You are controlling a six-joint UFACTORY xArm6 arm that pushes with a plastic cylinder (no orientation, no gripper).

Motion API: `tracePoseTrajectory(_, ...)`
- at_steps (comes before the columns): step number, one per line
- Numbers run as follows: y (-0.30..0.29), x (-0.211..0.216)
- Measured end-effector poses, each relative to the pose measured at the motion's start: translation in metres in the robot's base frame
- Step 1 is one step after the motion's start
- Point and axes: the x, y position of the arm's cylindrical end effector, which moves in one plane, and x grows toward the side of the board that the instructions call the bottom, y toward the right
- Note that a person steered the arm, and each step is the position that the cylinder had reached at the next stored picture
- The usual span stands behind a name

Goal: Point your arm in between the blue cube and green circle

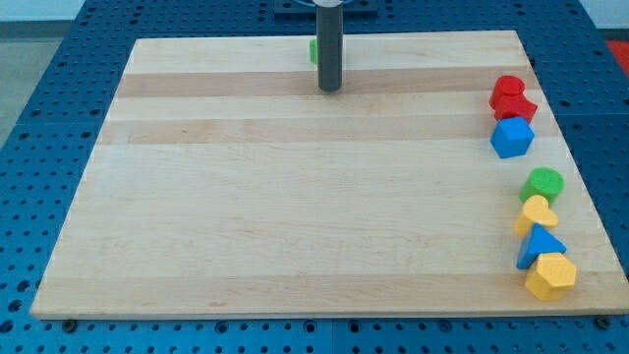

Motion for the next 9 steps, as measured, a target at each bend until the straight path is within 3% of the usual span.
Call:
tracePoseTrajectory(3, 0.0, 0.03)
tracePoseTrajectory(9, 0.011, 0.158)
